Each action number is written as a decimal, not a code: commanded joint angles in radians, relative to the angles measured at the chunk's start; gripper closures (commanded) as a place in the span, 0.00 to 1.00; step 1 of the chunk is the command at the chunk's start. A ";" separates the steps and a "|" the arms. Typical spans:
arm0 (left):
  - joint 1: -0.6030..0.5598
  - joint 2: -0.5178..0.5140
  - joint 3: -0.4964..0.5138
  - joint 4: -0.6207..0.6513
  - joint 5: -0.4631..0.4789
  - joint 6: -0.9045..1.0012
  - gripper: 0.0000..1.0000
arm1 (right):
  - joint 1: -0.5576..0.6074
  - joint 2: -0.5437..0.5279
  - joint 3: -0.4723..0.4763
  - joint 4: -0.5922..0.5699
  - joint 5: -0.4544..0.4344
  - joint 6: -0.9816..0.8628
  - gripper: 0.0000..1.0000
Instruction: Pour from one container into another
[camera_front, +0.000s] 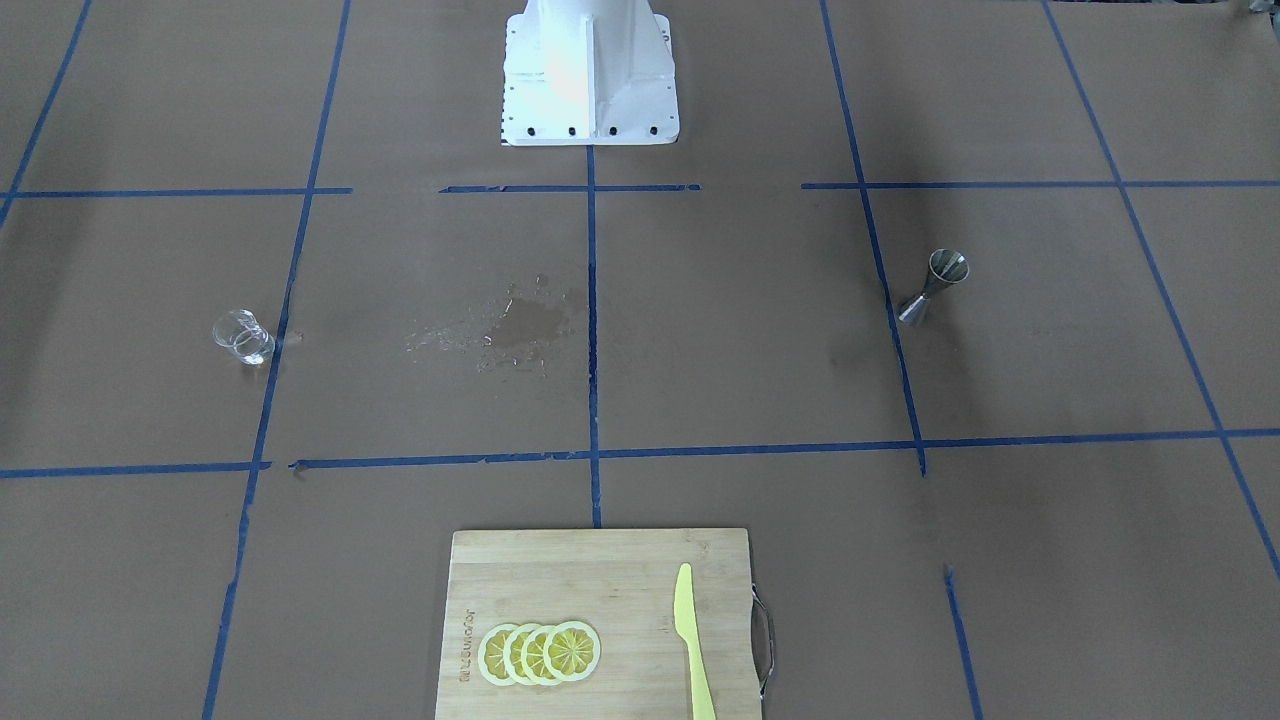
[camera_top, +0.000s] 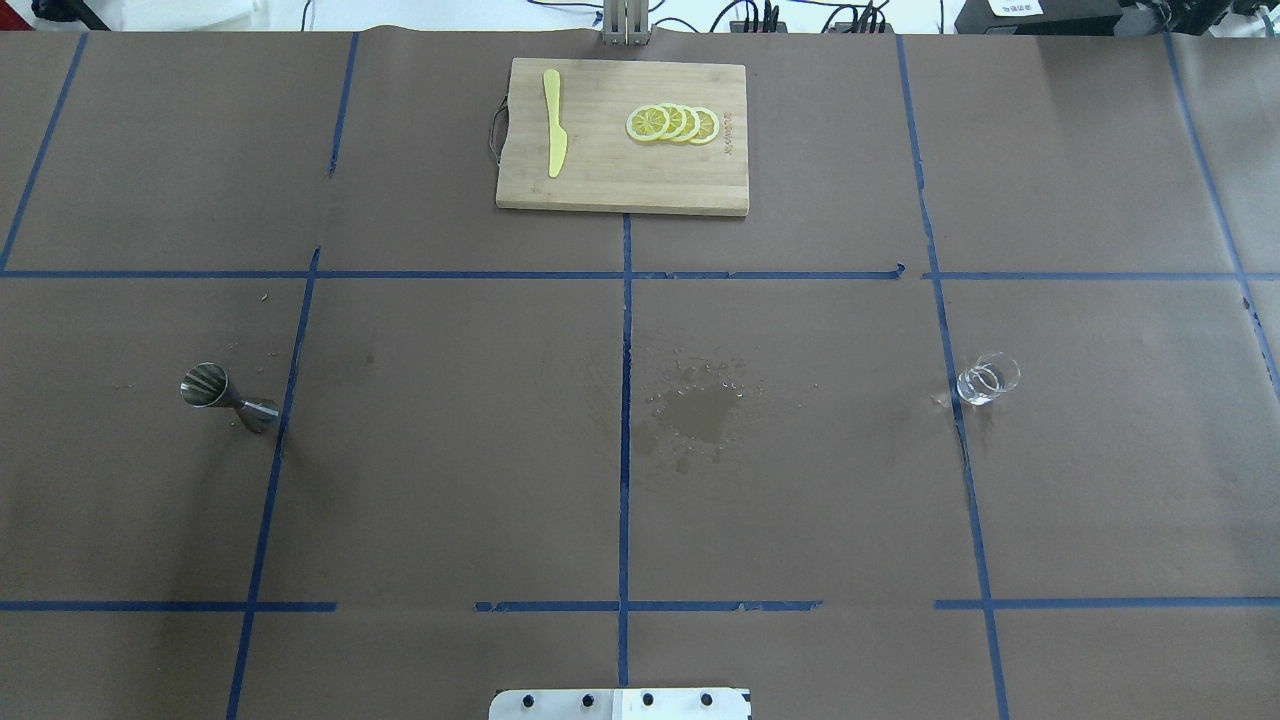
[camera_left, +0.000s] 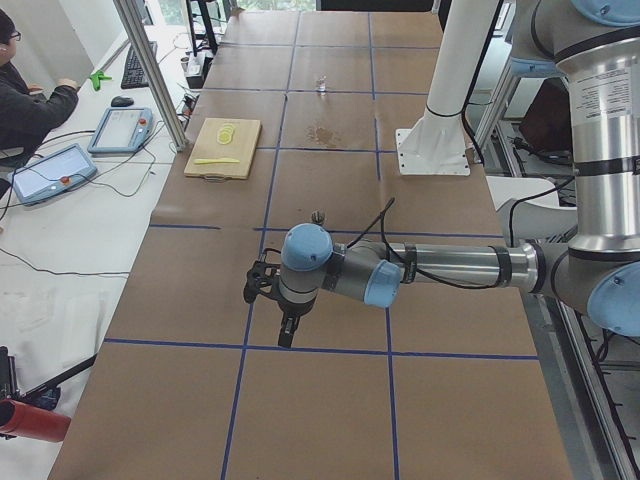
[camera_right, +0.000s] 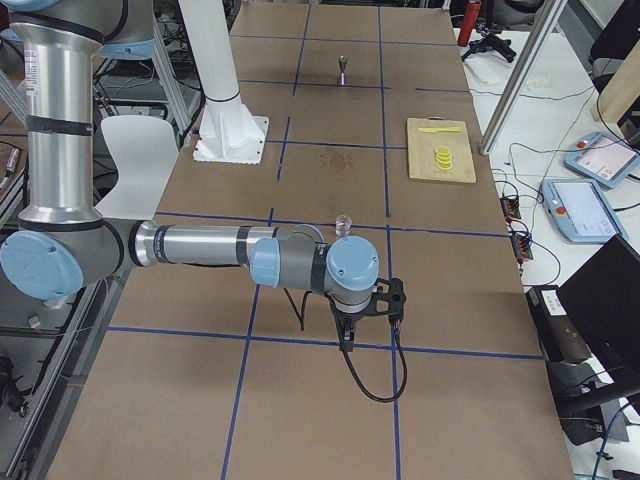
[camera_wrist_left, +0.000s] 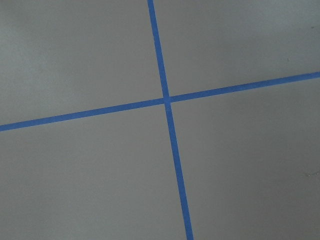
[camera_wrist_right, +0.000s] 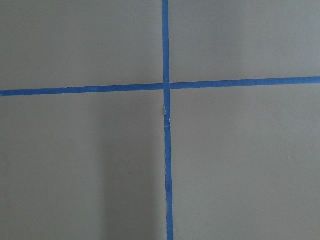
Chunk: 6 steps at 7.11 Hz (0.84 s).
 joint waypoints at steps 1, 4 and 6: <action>-0.002 -0.017 -0.016 0.001 -0.008 -0.003 0.00 | 0.000 0.003 0.002 0.004 0.003 0.000 0.00; 0.005 -0.166 -0.082 0.000 -0.010 -0.056 0.00 | 0.000 0.000 0.053 0.001 0.009 0.000 0.00; 0.011 -0.232 -0.106 0.000 -0.095 -0.064 0.00 | -0.003 0.024 0.099 -0.006 0.008 -0.002 0.00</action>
